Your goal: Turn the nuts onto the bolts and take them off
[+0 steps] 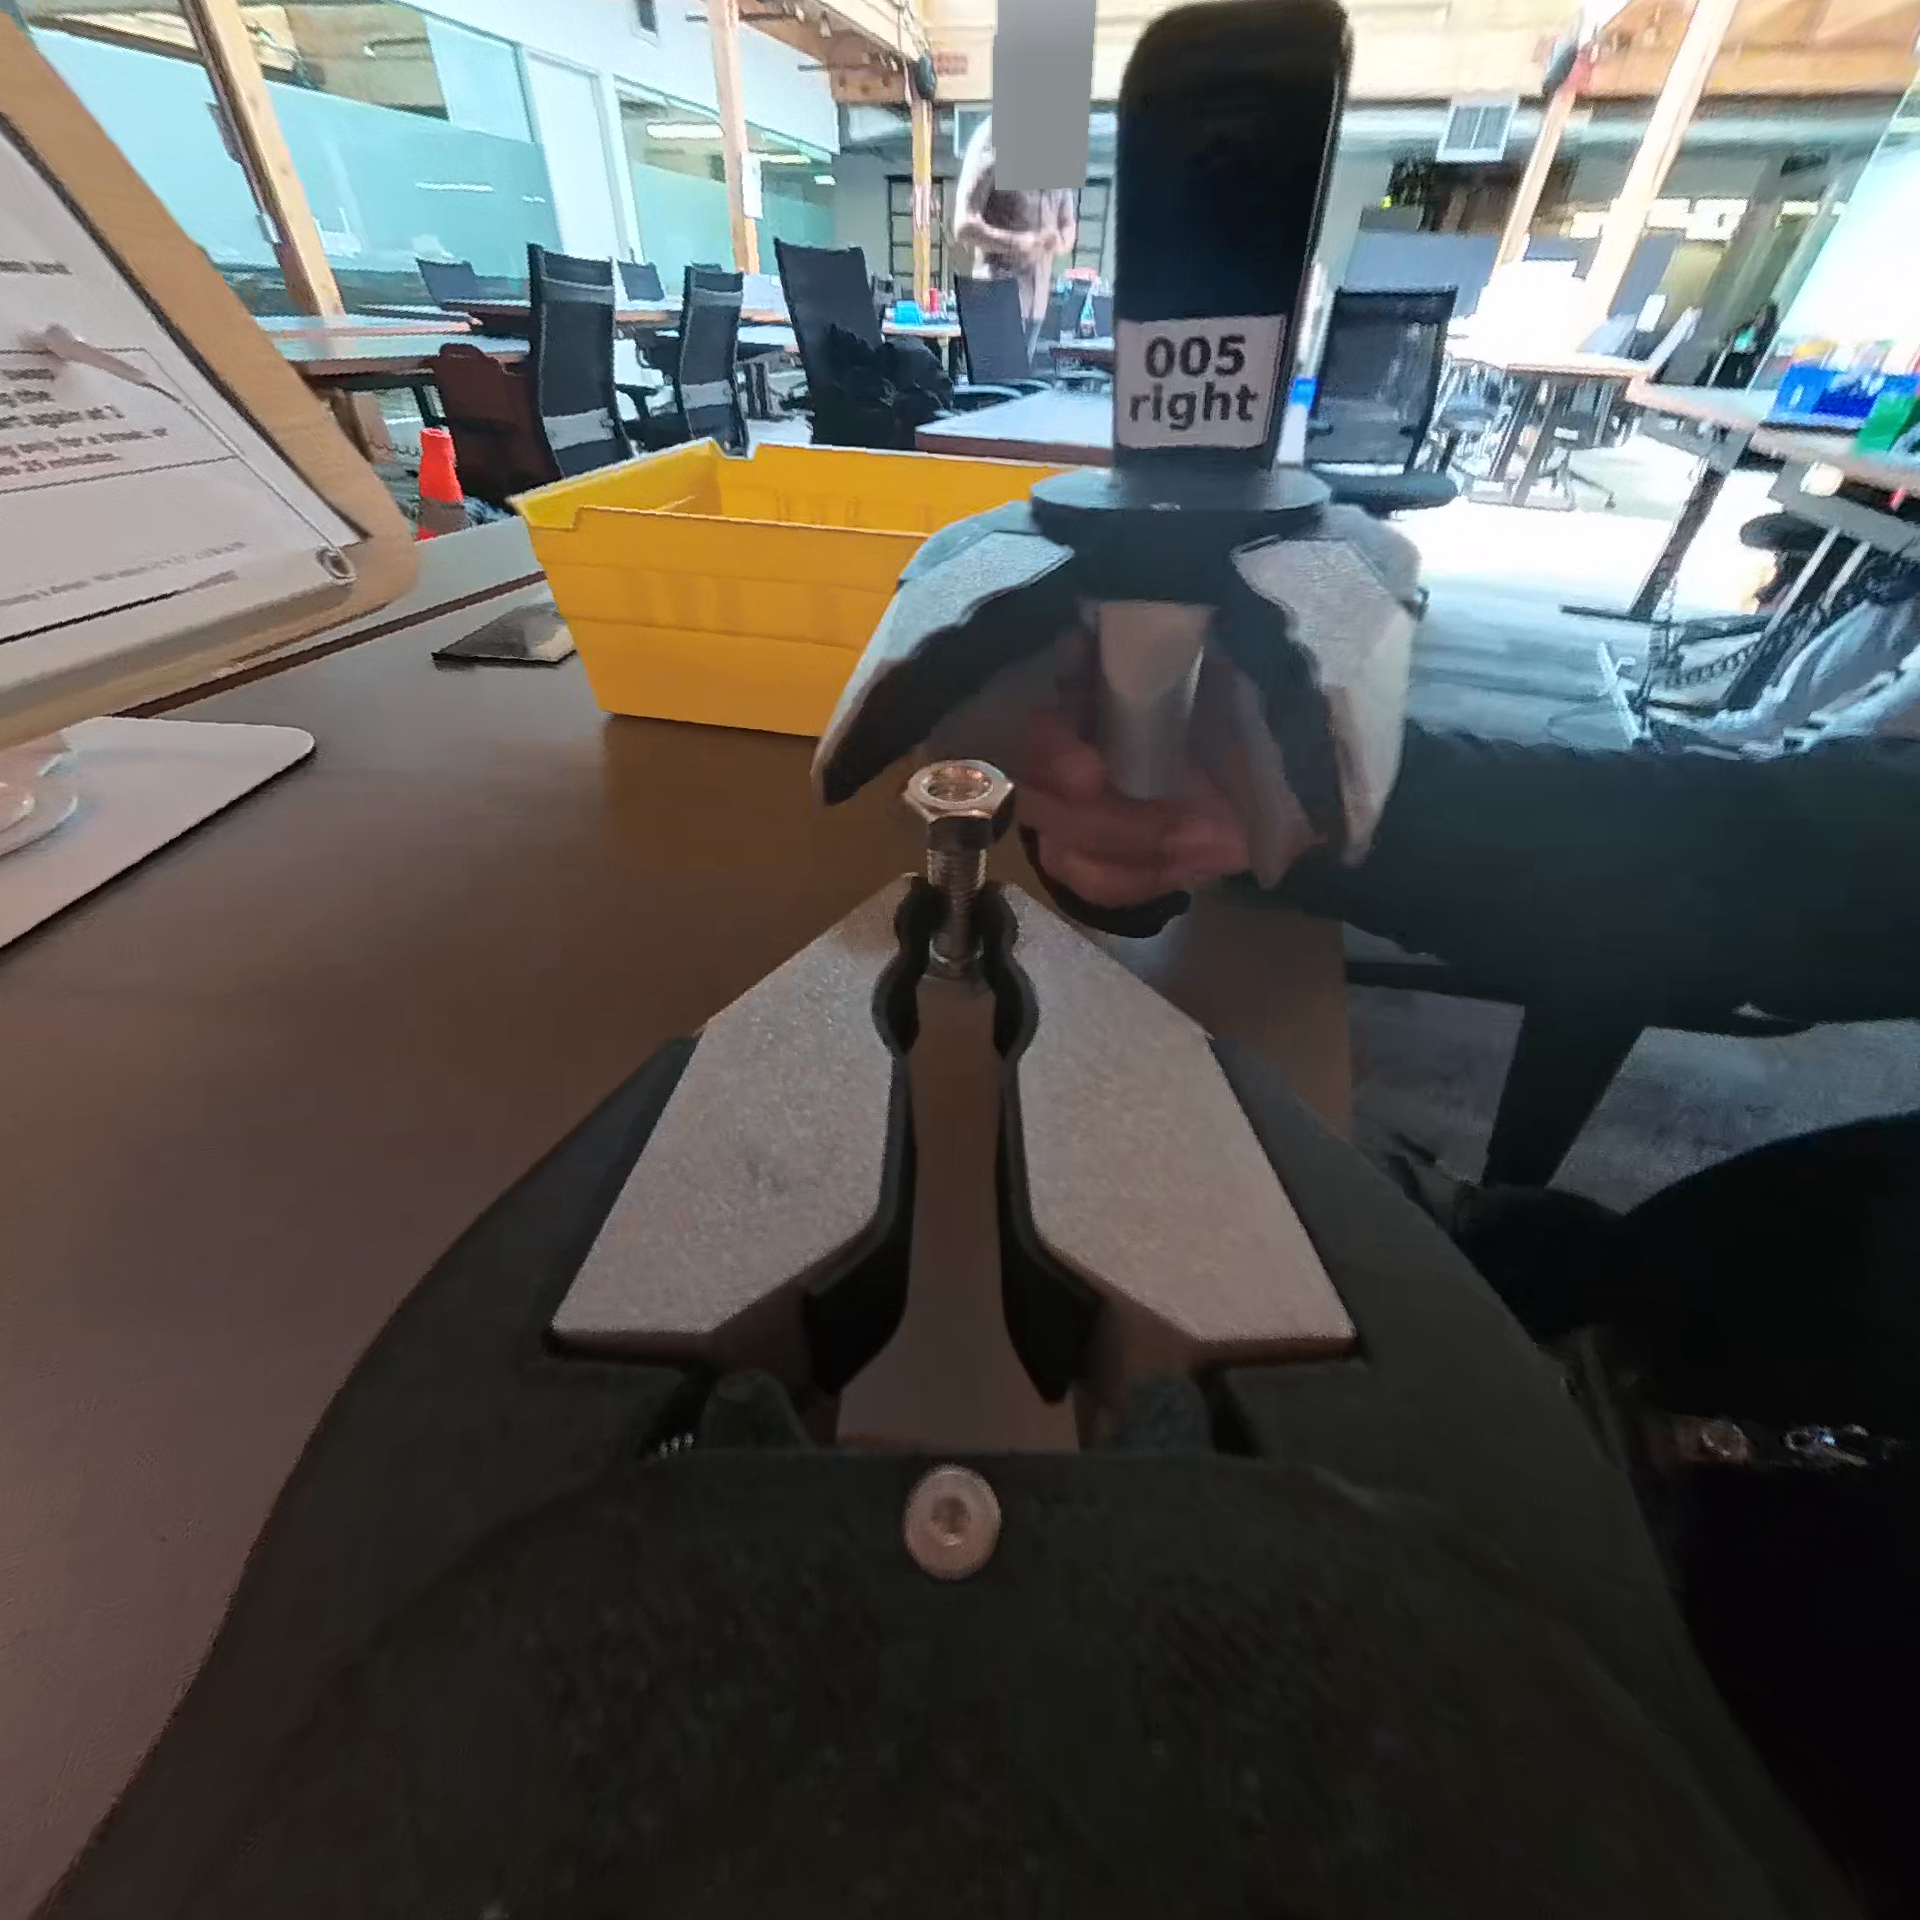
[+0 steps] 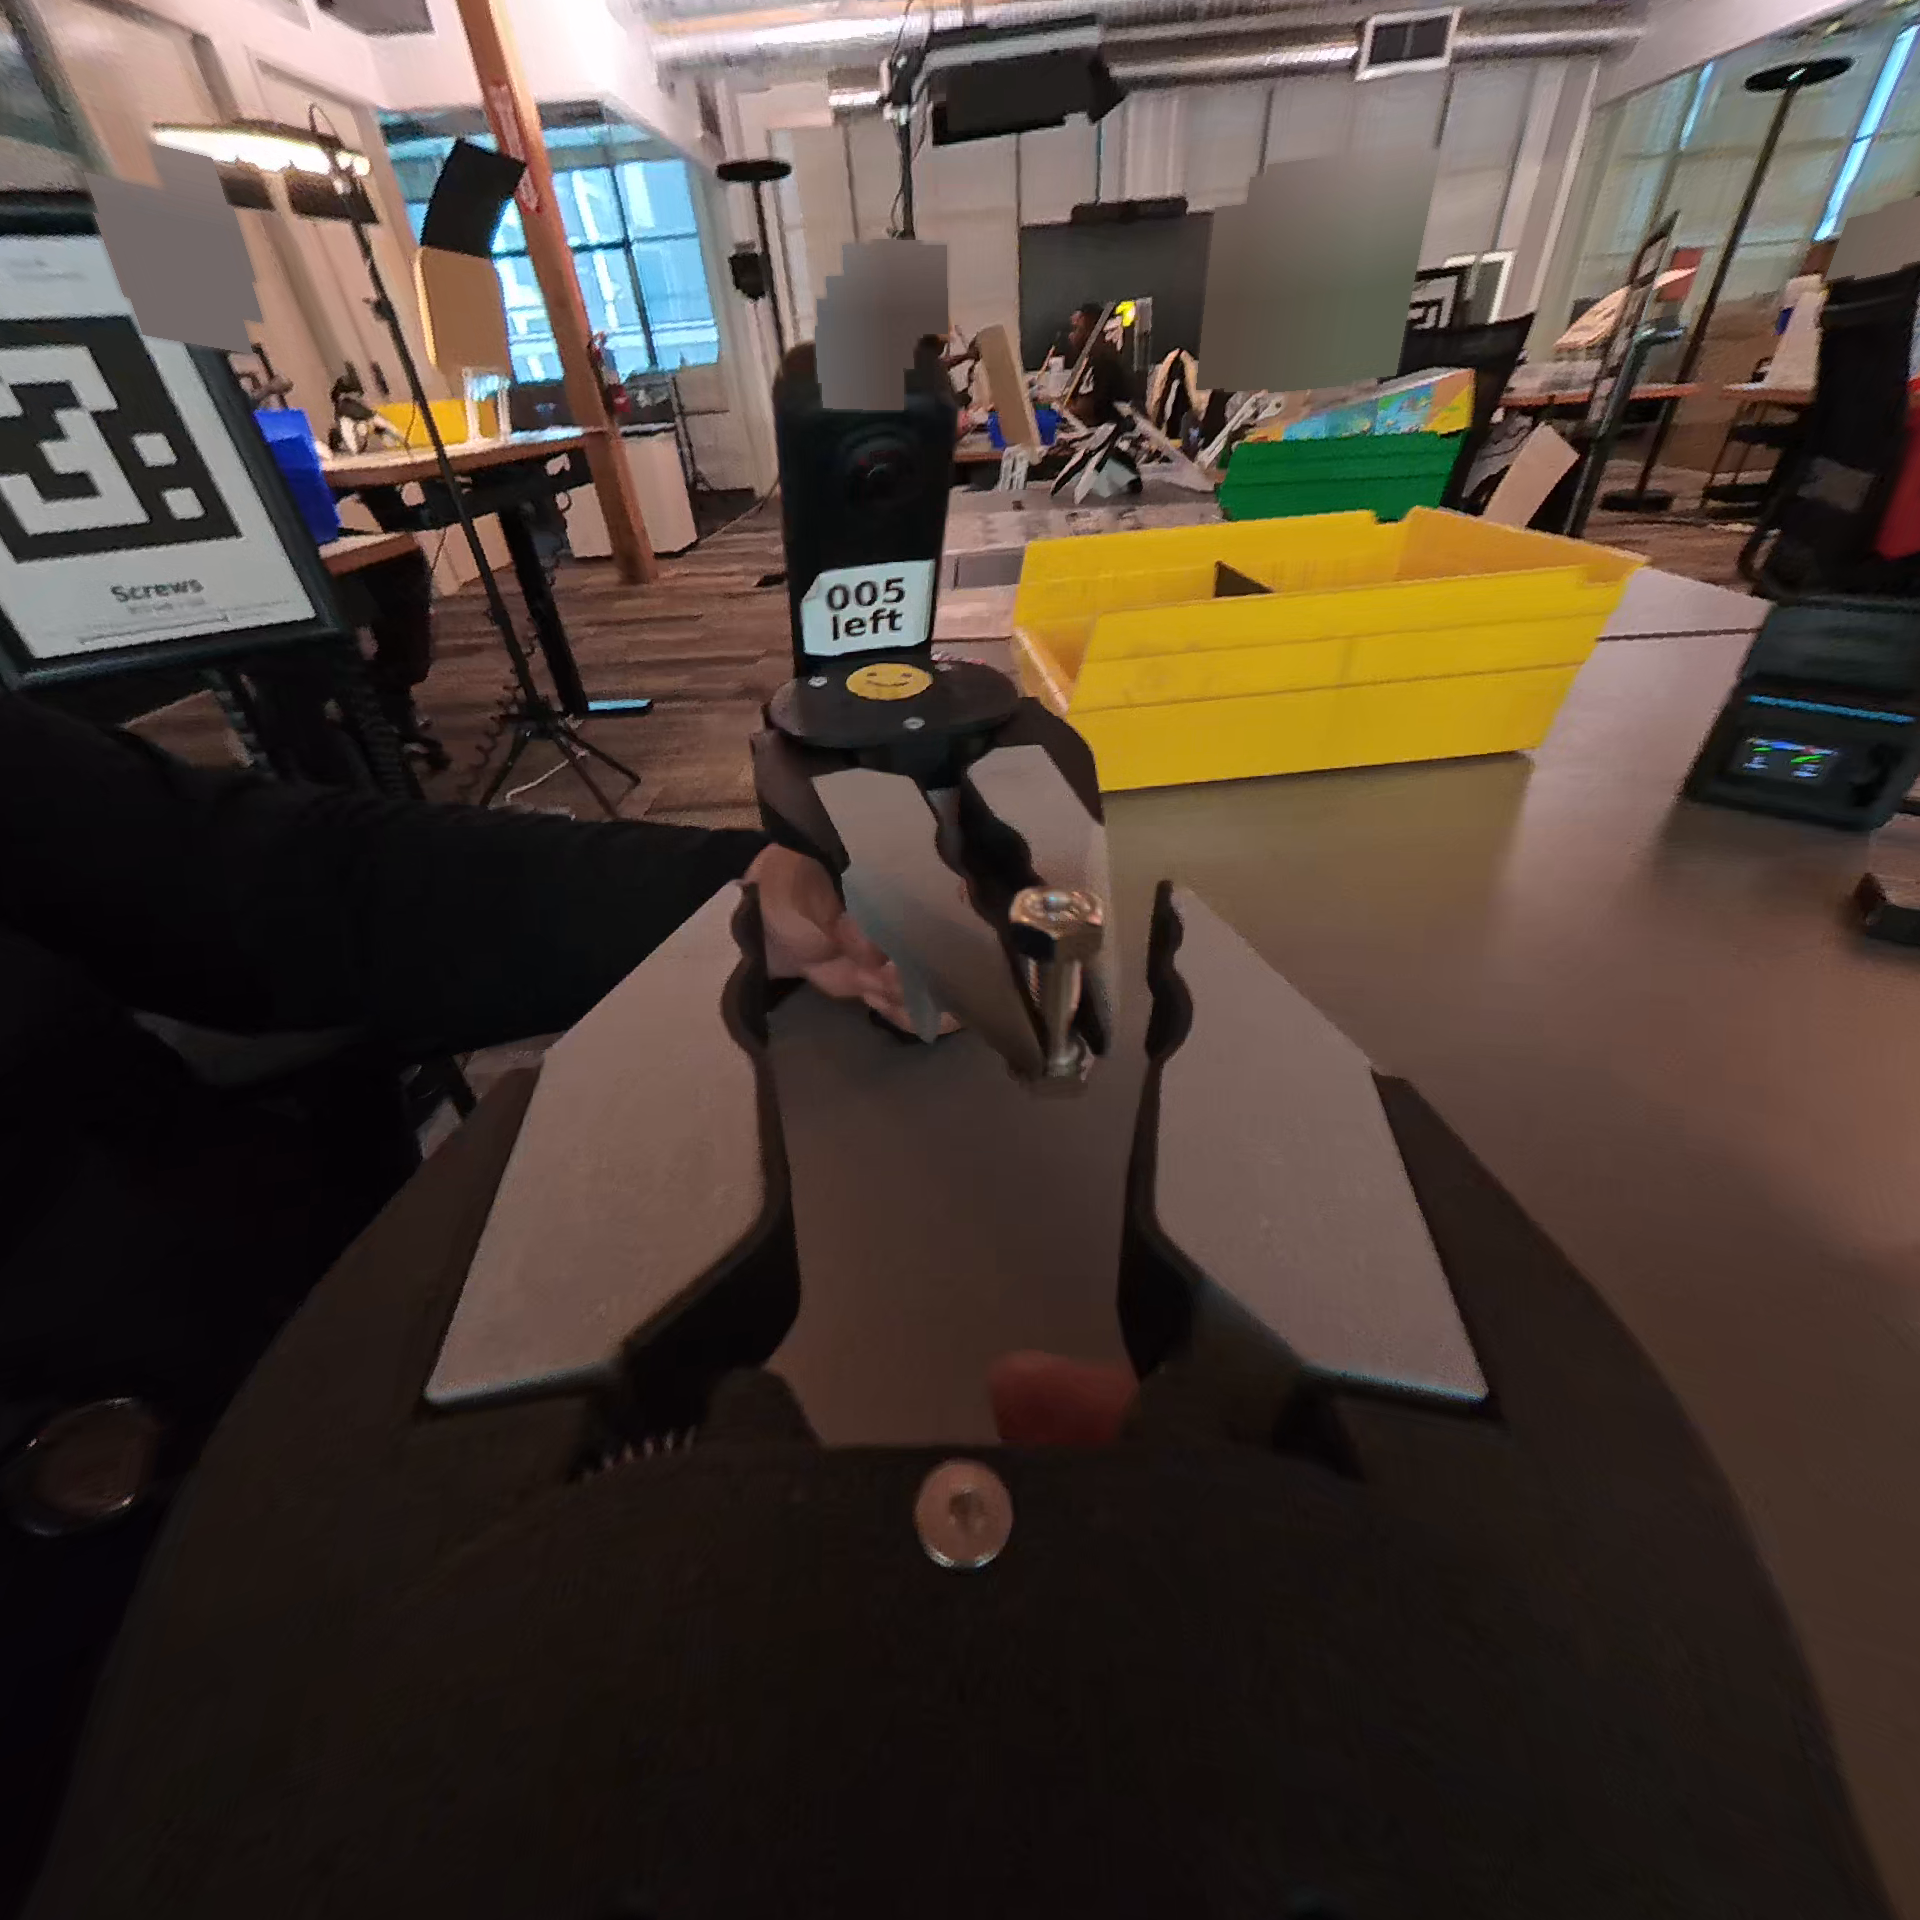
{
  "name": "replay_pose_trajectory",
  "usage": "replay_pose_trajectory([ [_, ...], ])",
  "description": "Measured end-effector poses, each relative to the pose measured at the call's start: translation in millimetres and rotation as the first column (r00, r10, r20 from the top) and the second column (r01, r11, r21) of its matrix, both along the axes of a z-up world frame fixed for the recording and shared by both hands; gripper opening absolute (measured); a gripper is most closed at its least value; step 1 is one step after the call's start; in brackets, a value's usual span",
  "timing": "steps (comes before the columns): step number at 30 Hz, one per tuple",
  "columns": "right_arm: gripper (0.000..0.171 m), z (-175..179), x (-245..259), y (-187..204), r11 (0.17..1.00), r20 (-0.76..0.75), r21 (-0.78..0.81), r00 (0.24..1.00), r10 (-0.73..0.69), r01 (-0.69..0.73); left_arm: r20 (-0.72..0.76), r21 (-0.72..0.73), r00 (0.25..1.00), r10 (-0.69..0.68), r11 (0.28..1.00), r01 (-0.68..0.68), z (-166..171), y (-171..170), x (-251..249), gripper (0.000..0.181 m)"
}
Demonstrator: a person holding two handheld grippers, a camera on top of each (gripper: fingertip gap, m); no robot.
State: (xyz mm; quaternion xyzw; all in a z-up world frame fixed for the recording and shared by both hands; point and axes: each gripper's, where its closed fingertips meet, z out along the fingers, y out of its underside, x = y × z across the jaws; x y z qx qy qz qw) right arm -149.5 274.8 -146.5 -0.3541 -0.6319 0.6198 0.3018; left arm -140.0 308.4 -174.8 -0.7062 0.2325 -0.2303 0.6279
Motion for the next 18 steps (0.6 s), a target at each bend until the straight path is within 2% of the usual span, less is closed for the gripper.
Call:
replay_pose_trajectory([
  [2, 0.072, -3.7, 1.8, -10.8, 0.999, 0.002, 0.038, 0.999, 0.035, -0.035, -0.002, -0.006, 1.000, -0.008, 1.000, 0.008, -0.8, -0.1, 1.3, 0.007],
  [4, 0.088, -3.1, 3.3, -12.6, 0.996, -0.025, 0.083, 0.999, 0.021, -0.019, 0.046, -0.009, 0.999, 0.010, 1.000, -0.010, 2.8, 1.6, -5.2, 0.007],
  [5, 0.085, -1.5, 4.3, -9.5, 0.996, -0.043, 0.092, 0.999, 0.002, 0.002, 0.073, -0.008, 0.997, 0.026, 1.000, -0.026, 4.9, 2.8, -9.5, 0.007],
  [6, 0.077, -0.1, 5.9, -5.9, 0.996, -0.053, 0.091, 0.999, -0.008, 0.013, 0.097, -0.008, 0.995, 0.038, 0.999, -0.037, 6.8, 3.5, -13.2, 0.007],
  [7, 0.050, 1.4, 11.0, -6.8, 0.996, -0.058, 0.082, 0.998, 0.025, -0.020, 0.121, -0.009, 0.991, 0.050, 0.999, -0.049, 8.6, 4.4, -17.0, 0.007],
  [8, 0.033, 4.4, 16.1, -8.7, 0.996, -0.066, 0.062, 0.996, 0.065, -0.061, 0.141, -0.010, 0.989, 0.043, 0.999, -0.042, 9.8, 4.0, -18.3, 0.007],
  [11, 0.061, 8.0, 4.3, 10.7, 0.999, -0.053, -0.010, 0.998, -0.045, 0.044, 0.118, -0.001, 0.993, 0.012, 1.000, -0.012, 9.0, 1.1, -12.5, 0.007],
  [13, 0.063, -0.3, -2.2, 14.9, 0.997, 0.004, -0.015, 0.998, -0.071, 0.071, 0.060, 0.001, 0.998, -0.007, 1.000, 0.007, 4.9, -0.5, -4.7, 0.007],
  [15, 0.069, -1.8, 0.0, 4.7, 1.000, 0.018, -0.022, 1.000, -0.018, 0.019, 0.034, 0.002, 0.999, -0.037, 0.999, 0.036, 2.9, -2.9, 1.5, 0.007],
  [18, 0.068, 2.8, 7.5, -4.1, 1.000, -0.016, 0.000, 1.000, 0.026, -0.026, 0.088, 0.003, 0.996, -0.009, 1.000, 0.009, 7.2, -0.7, -6.5, 0.007],
])
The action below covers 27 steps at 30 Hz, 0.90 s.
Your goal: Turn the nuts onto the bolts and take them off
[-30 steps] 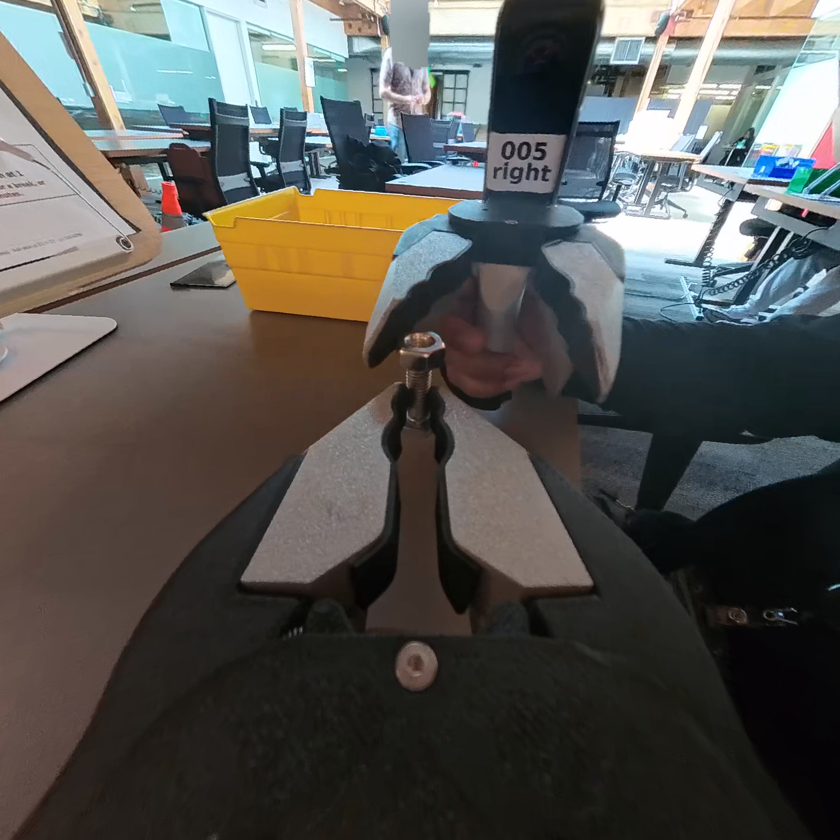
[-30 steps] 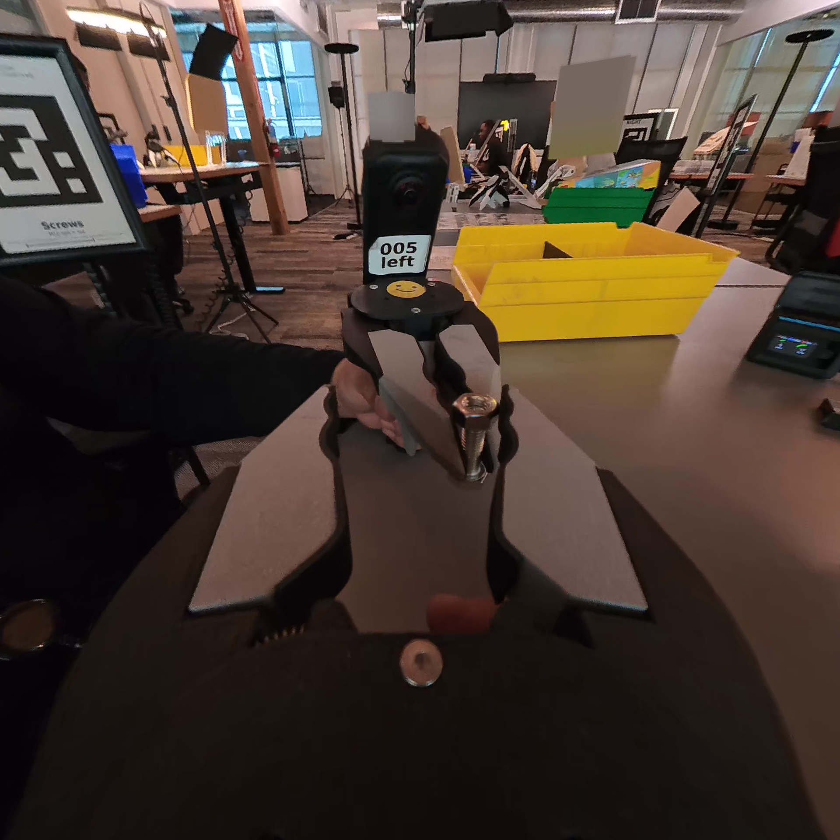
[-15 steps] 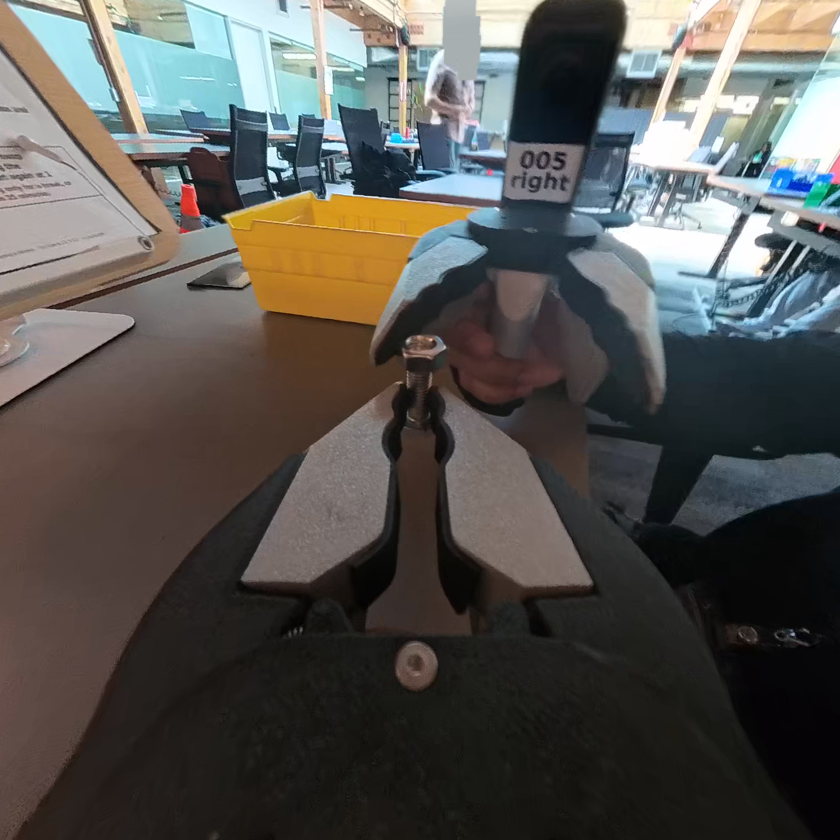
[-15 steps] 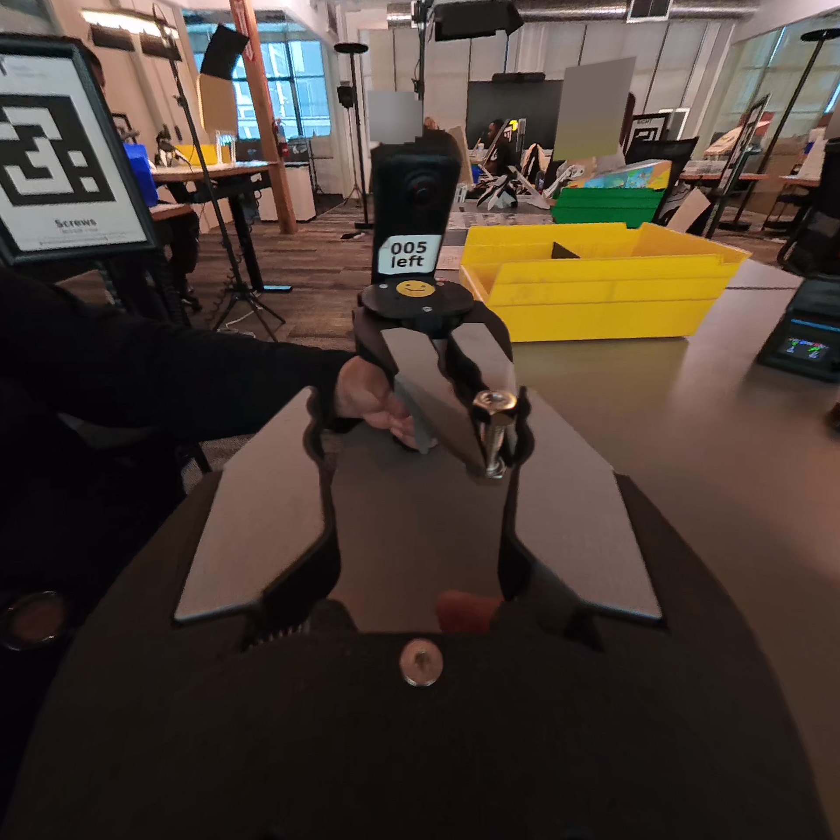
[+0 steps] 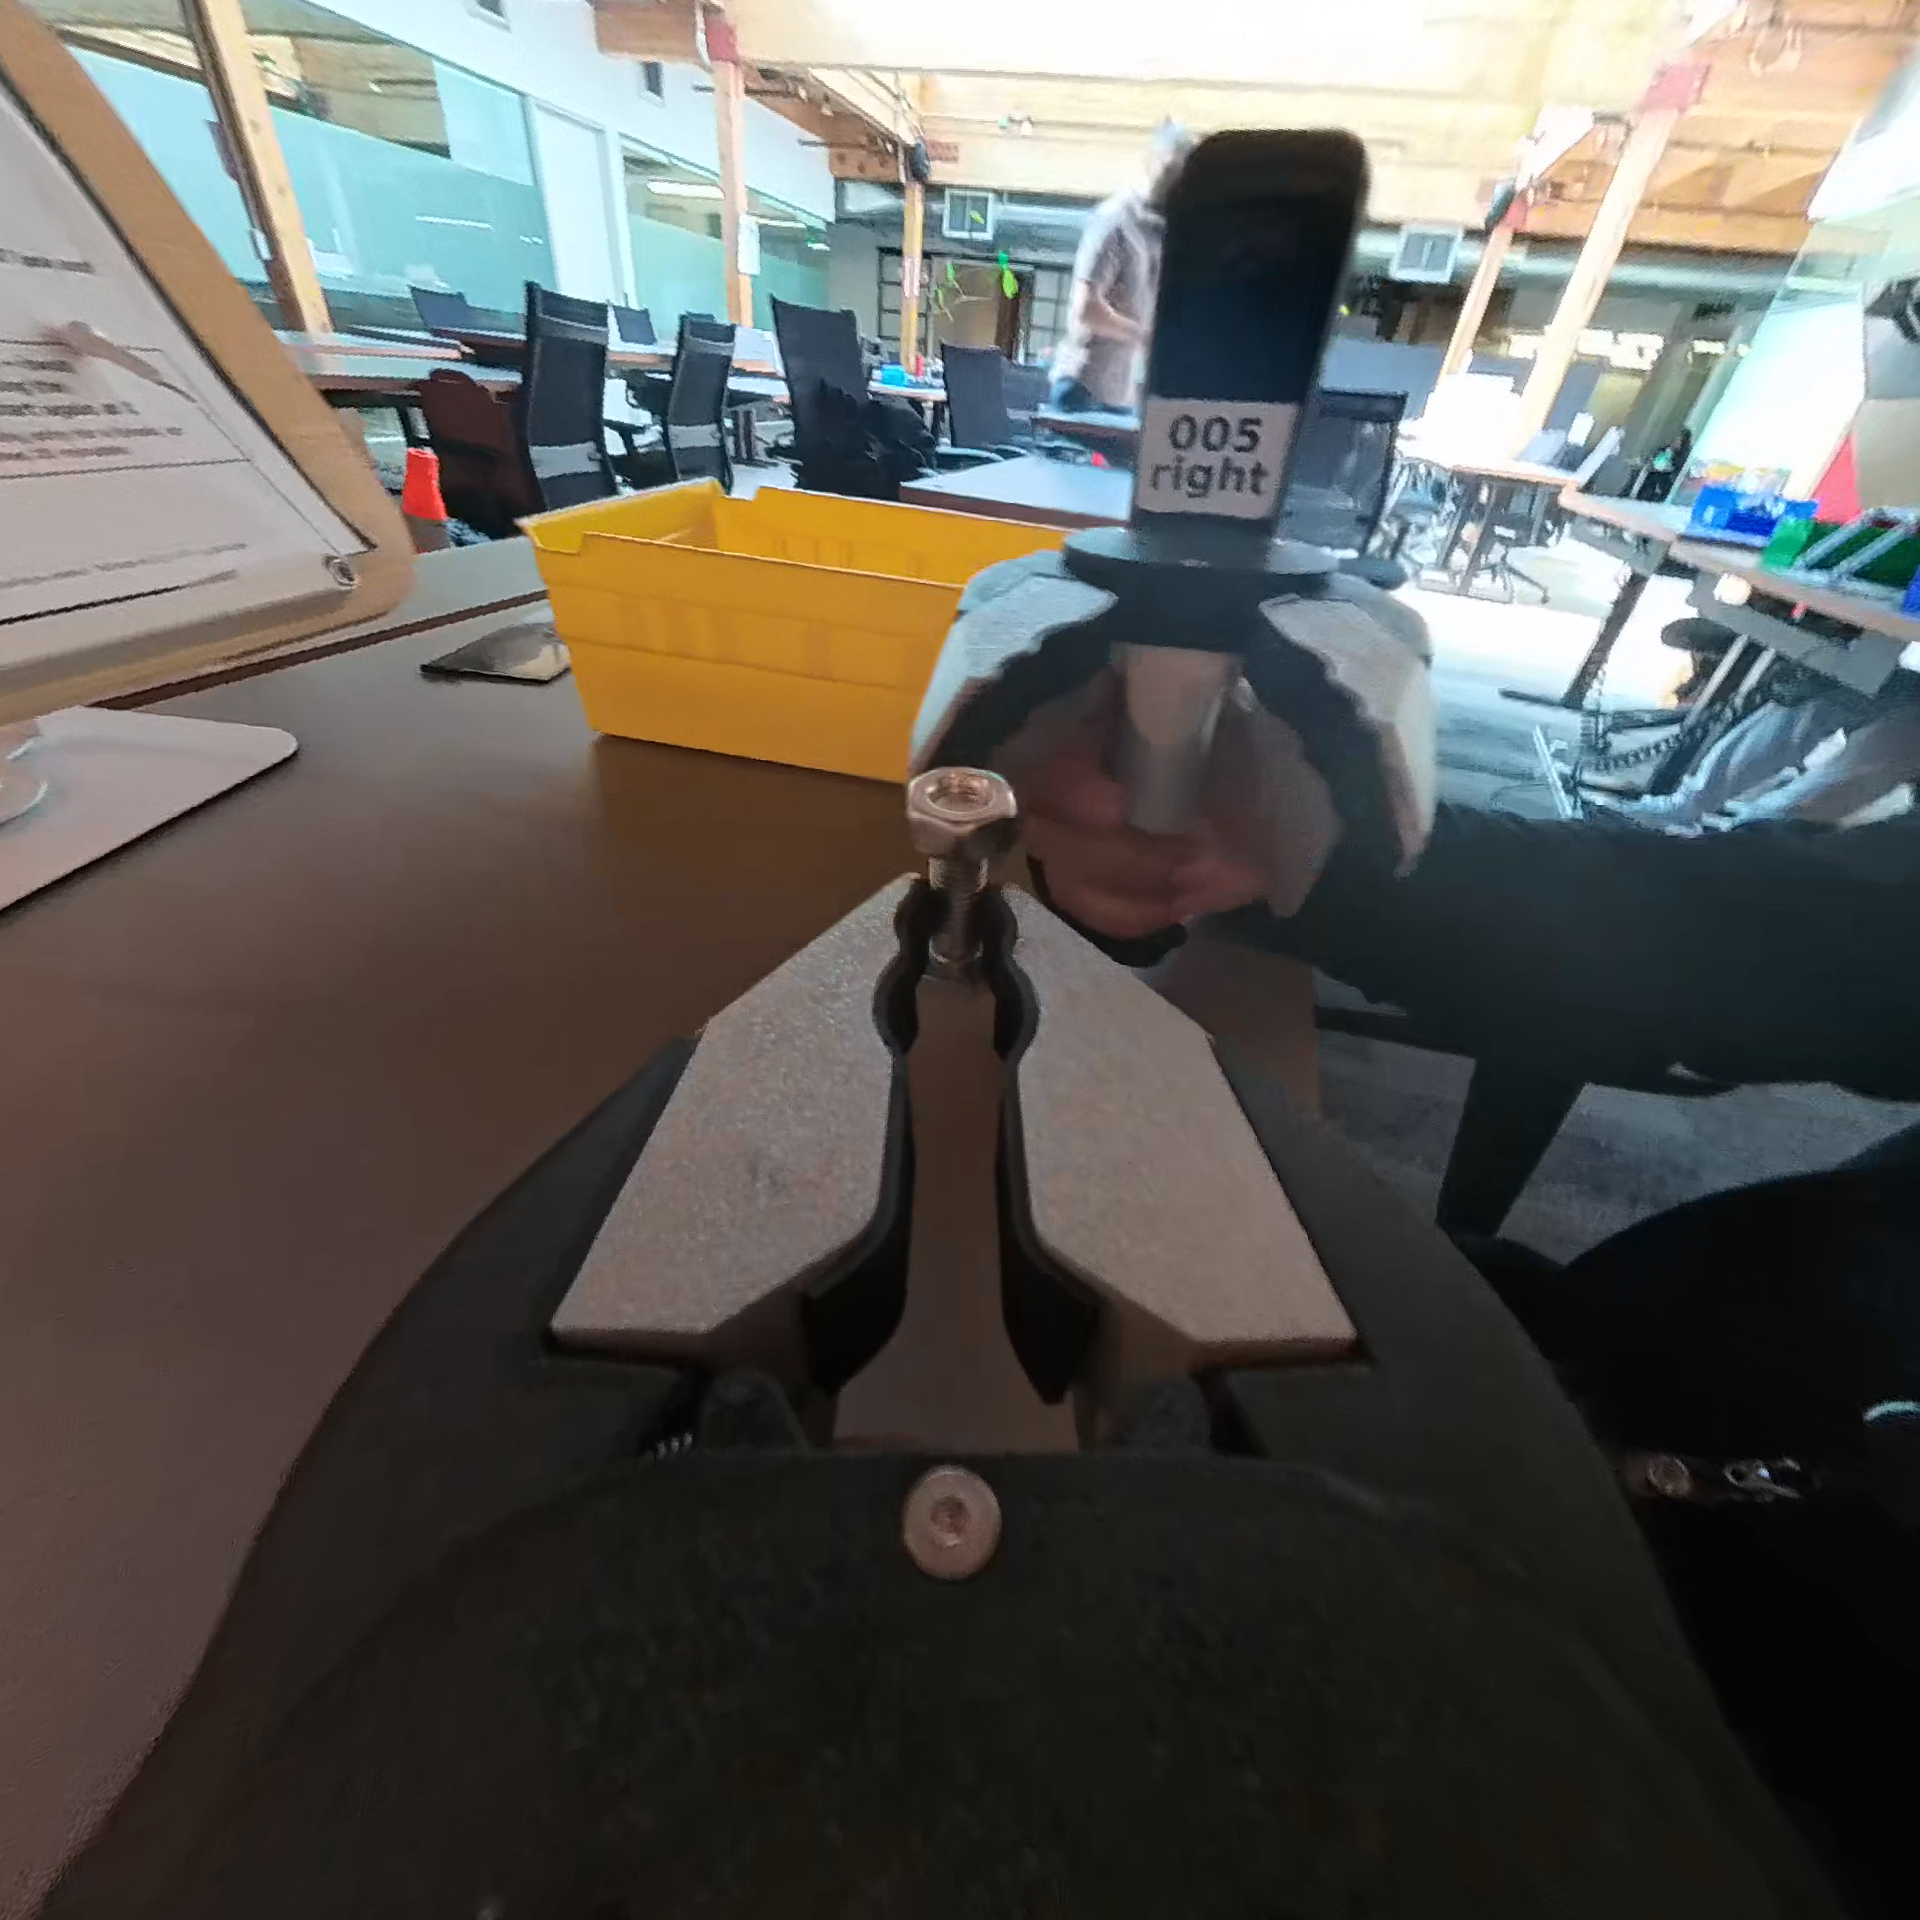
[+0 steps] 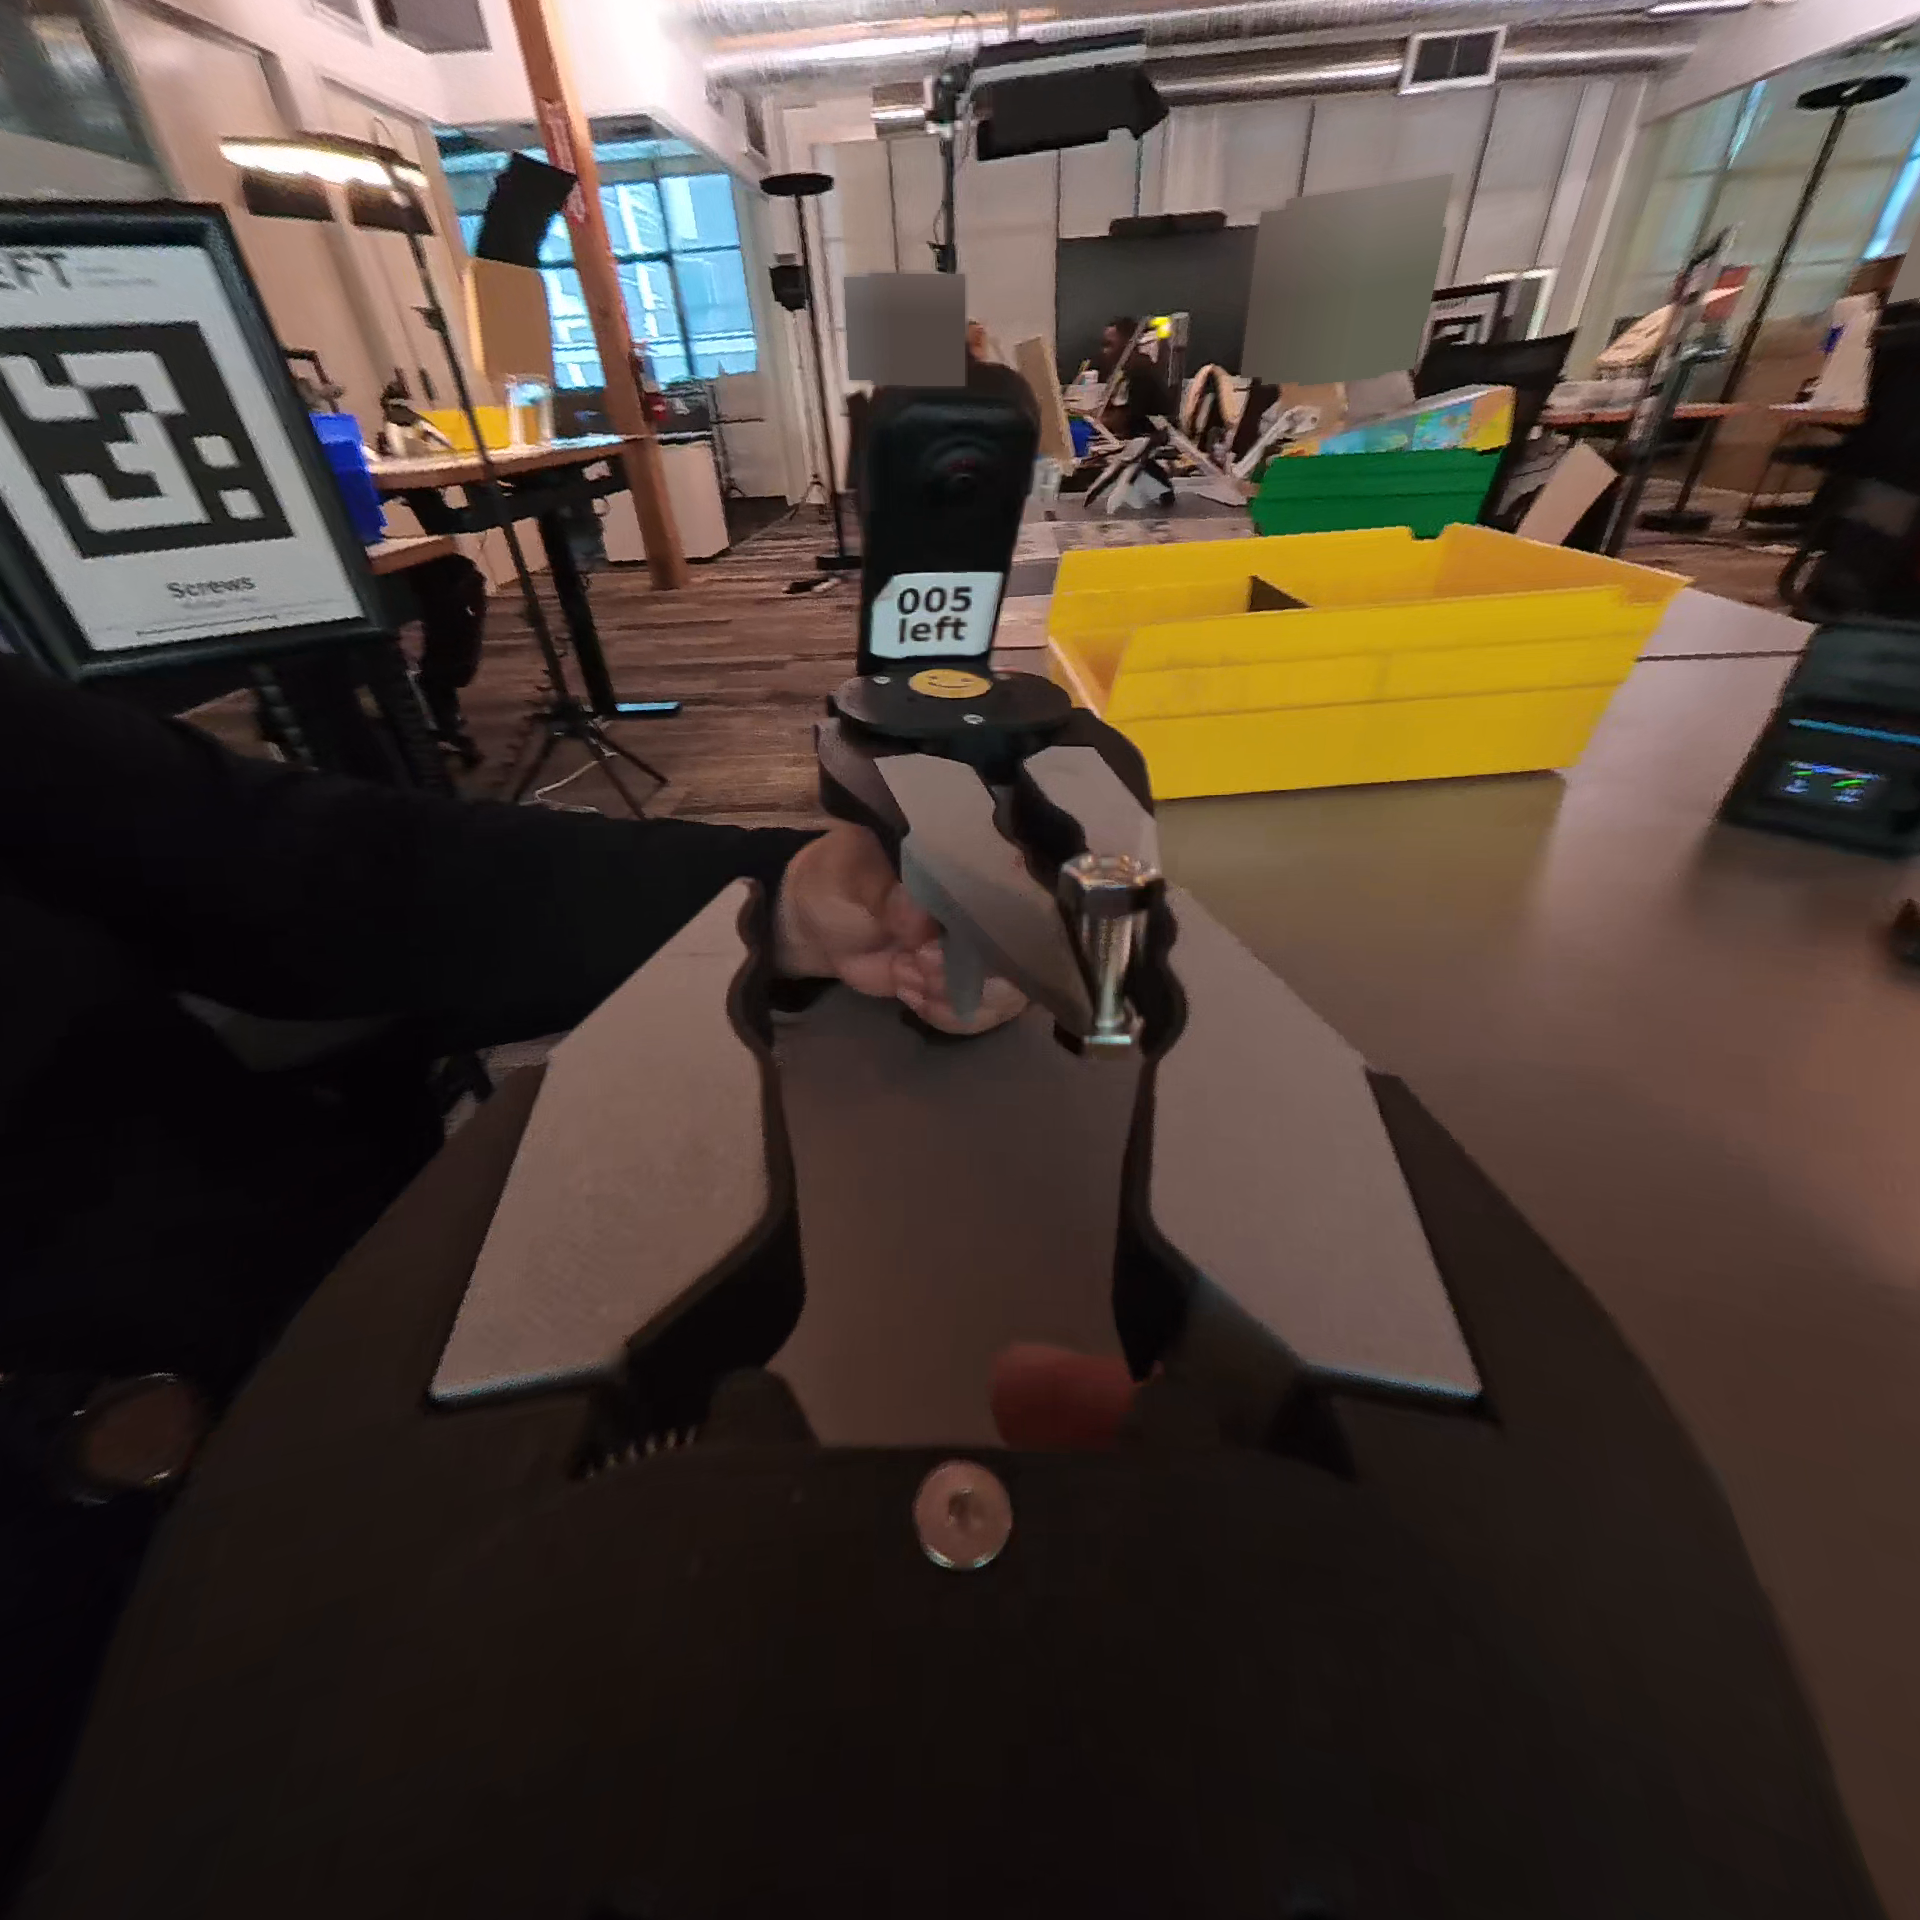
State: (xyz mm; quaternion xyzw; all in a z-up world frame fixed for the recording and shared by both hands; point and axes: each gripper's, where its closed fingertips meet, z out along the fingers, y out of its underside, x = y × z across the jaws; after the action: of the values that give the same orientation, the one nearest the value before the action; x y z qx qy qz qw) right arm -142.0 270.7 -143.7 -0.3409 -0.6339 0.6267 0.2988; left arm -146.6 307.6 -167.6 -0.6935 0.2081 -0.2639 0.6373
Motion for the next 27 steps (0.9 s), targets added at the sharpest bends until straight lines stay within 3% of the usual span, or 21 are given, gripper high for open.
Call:
replay_pose_trajectory([
  [1, 0.050, -0.5, 2.6, 2.4, 1.000, -0.004, 0.009, 1.000, 0.003, -0.003, 0.025, -0.003, 0.999, 0.028, 1.000, -0.028, 1.6, 2.4, -5.5, 0.007],
  [3, 0.041, 5.5, 11.3, 1.1, 0.997, -0.019, -0.037, 0.997, 0.068, -0.069, 0.079, -0.008, 0.996, 0.045, 0.999, -0.045, 5.0, 4.0, -12.9, 0.007],
  [4, 0.037, 9.2, 7.4, 8.9, 0.997, -0.025, -0.074, 0.999, 0.024, -0.026, 0.085, -0.007, 0.996, 0.025, 1.000, -0.025, 5.6, 2.5, -11.3, 0.007],
  [6, 0.075, 7.5, -3.2, 24.5, 0.992, -0.005, -0.094, 0.997, -0.079, 0.079, 0.030, -0.005, 0.999, -0.011, 1.000, 0.011, 1.6, -0.1, -1.7, 0.007],
  [10, 0.074, -3.4, -6.0, 11.5, 0.998, 0.035, -0.050, 0.999, -0.042, 0.044, -0.102, -0.020, 0.994, -0.032, 0.999, 0.030, -10.3, -0.7, 14.0, 0.007],
  [11, 0.064, -6.5, -3.8, 4.7, 1.000, 0.048, -0.028, 0.999, -0.007, 0.008, -0.100, -0.022, 0.995, -0.025, 0.999, 0.023, -10.2, 0.0, 13.3, 0.008],
  [14, 0.078, -0.3, 4.2, -1.9, 0.999, 0.012, -0.014, 0.999, 0.034, -0.034, -0.045, -0.008, 0.998, 0.044, 0.999, -0.045, -4.4, 4.3, 1.0, 0.007],
  [16, 0.045, 11.5, 19.7, -8.3, 0.989, -0.041, -0.059, 0.990, 0.134, -0.136, 0.013, -0.022, 0.994, 0.108, 0.994, -0.108, -1.3, 9.6, -12.0, 0.007],
  [17, 0.047, 18.0, 22.0, -6.7, 0.984, -0.066, -0.098, 0.988, 0.142, -0.148, 0.038, -0.030, 0.995, 0.097, 0.995, -0.096, -0.3, 9.5, -13.3, 0.007],
  [19, 0.074, 14.7, 7.4, 11.2, 0.991, -0.028, -0.130, 0.999, 0.022, -0.025, 0.046, -0.026, 0.998, 0.041, 0.999, -0.040, 0.7, 5.4, -7.5, 0.007],
  [21, 0.085, 5.1, -3.1, 20.2, 0.991, 0.027, -0.124, 0.999, -0.045, 0.048, -0.003, -0.016, 1.000, 0.008, 1.000, -0.008, -1.9, 2.2, 1.1, 0.007],
  [25, 0.085, -3.8, 1.9, -1.0, 0.995, 0.062, -0.081, 0.997, 0.055, -0.050, -0.068, -0.032, 0.998, -0.003, 0.999, 0.000, -8.8, 2.9, 9.5, 0.008],
  [27, 0.100, 2.6, 10.3, -9.8, 0.992, 0.037, -0.076, 0.994, 0.105, -0.102, -0.003, -0.024, 1.000, -0.004, 1.000, 0.004, -2.6, 1.8, 5.6, 0.007],
])
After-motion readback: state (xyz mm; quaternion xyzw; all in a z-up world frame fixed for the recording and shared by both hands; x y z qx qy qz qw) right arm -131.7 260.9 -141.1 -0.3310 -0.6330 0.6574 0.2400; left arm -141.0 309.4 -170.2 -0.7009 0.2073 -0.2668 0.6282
